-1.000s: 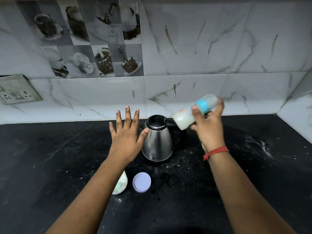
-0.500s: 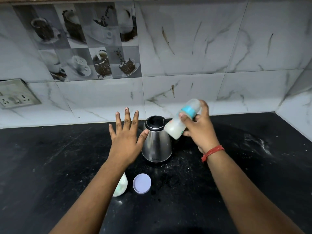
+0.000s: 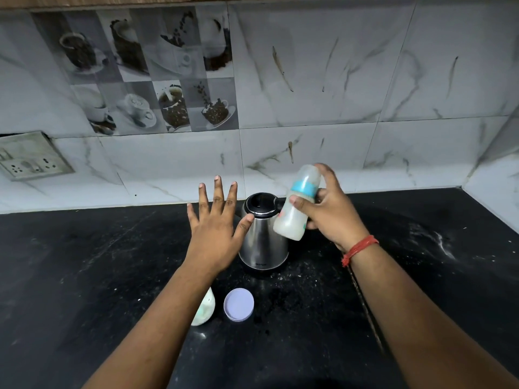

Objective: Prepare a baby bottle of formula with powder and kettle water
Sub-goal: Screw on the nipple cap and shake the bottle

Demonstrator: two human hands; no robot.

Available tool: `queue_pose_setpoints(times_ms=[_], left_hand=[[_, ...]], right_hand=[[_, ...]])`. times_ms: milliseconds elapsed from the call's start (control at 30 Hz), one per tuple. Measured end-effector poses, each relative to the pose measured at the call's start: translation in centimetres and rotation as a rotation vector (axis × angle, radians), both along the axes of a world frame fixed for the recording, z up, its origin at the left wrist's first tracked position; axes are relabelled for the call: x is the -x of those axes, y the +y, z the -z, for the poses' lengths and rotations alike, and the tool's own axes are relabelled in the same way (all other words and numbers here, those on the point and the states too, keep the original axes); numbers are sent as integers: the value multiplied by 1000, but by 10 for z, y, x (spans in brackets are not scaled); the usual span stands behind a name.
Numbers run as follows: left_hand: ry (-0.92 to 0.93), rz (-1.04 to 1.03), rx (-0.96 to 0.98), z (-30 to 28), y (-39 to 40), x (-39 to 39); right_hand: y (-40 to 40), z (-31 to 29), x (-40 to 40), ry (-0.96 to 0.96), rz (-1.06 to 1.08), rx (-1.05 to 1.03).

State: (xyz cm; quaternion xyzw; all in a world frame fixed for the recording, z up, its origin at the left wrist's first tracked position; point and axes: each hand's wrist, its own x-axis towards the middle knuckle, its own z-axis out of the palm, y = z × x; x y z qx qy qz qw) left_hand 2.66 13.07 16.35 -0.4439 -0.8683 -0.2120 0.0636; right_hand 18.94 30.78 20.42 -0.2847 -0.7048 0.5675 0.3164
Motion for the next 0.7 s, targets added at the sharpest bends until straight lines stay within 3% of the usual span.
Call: queue_pose_setpoints(times_ms=[133, 267, 400, 533, 633, 700], left_hand=[[5, -2, -2, 0, -1, -1], [2, 7, -4, -2, -2, -2], [5, 6, -10, -2, -1, -3], [-3, 7, -16, -1, -3, -1], [-10, 2, -25, -1, -2, -1], [4, 8, -10, -1, -2, -3]], right_hand=[[3, 0, -1, 271, 302, 48], [-5, 4, 1, 54, 65, -18], [0, -2, -3, 373, 355, 56], [-1, -1, 0, 62, 95, -61], [2, 0, -1, 278, 298, 49], [2, 0, -1, 257, 297, 43]])
